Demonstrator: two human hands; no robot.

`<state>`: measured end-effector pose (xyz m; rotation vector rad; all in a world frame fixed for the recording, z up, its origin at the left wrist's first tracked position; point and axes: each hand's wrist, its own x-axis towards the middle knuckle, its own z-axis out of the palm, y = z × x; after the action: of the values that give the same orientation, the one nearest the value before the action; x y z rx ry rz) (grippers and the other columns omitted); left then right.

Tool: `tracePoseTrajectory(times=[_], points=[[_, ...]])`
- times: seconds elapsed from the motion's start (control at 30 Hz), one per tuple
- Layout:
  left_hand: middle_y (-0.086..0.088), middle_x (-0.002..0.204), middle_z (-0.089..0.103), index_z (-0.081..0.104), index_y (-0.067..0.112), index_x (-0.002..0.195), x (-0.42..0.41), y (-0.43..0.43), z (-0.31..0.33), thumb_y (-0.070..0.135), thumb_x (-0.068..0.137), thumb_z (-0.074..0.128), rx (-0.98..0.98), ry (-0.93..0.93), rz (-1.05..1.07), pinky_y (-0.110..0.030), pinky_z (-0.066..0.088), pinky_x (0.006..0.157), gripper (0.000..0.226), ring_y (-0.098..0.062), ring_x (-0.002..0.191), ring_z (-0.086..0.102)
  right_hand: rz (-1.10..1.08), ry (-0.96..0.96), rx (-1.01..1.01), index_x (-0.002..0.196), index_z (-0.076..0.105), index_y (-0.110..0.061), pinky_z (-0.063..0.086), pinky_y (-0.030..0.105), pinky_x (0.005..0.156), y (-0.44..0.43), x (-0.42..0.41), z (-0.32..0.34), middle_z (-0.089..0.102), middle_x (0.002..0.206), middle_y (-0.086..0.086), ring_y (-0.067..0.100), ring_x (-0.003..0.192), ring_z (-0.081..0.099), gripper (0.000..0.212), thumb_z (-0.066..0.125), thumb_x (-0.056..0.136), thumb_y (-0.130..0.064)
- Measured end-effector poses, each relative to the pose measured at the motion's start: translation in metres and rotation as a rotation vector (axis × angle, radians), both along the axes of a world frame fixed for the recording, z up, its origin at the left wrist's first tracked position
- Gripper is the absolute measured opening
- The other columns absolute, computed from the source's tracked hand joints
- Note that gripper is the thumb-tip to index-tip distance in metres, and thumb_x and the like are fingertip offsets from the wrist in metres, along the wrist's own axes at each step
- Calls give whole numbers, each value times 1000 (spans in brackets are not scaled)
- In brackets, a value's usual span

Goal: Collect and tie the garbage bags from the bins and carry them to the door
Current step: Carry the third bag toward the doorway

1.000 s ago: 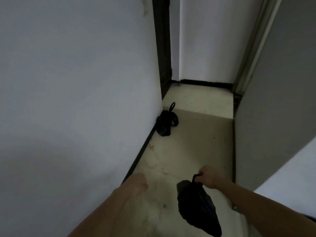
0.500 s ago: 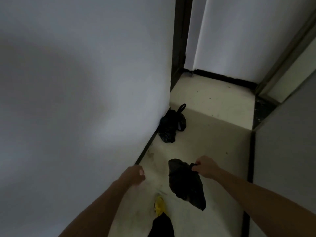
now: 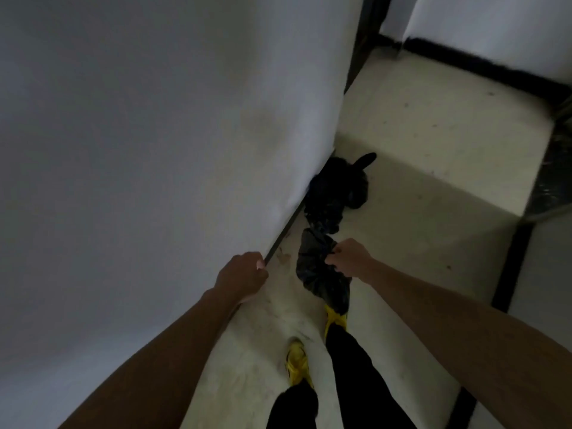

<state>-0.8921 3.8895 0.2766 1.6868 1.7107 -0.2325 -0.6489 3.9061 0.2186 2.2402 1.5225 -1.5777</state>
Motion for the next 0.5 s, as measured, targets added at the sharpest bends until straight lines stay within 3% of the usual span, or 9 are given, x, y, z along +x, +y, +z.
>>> tracePoseTrajectory(times=[0.1, 0.23, 0.33, 0.4, 0.5], points=[[-6, 116, 64, 61, 12, 109, 6, 27, -36, 24, 94, 49, -53, 18, 43, -27, 44, 83, 23, -20, 101, 59, 49, -7, -16, 56, 29, -18, 29, 34, 59, 52, -4, -44, 35, 62, 12, 22, 60, 37, 42, 58, 86, -14], [-3, 111, 65, 62, 16, 105, 18, 62, -97, 26, 92, 50, -97, 12, 107, -33, 50, 87, 20, -19, 99, 60, 50, -57, -6, 55, 40, -13, 31, 28, 51, 110, -2, -113, 47, 63, 11, 25, 57, 47, 35, 56, 86, -17], [-3, 109, 66, 62, 17, 104, 26, 73, -136, 31, 90, 49, -136, -5, 122, -38, 51, 88, 24, -21, 98, 61, 11, -68, -23, 58, 45, -11, 34, 28, 53, 130, -3, -162, 52, 67, 12, 25, 61, 51, 31, 53, 88, -17], [-5, 107, 67, 63, 17, 103, 29, 81, -168, 37, 84, 44, -177, -13, 112, -41, 52, 87, 34, -22, 96, 62, 30, -65, -60, 66, 53, -8, 36, 29, 58, 137, -5, -202, 56, 72, 14, 28, 66, 55, 26, 52, 91, -16], [-5, 108, 67, 62, 18, 106, 23, 87, -219, 32, 90, 49, -230, 17, 97, -40, 52, 89, 25, -21, 97, 62, 80, -39, -142, 86, 65, -1, 38, 28, 61, 138, -9, -262, 60, 81, 16, 29, 72, 57, 23, 52, 95, -18]])
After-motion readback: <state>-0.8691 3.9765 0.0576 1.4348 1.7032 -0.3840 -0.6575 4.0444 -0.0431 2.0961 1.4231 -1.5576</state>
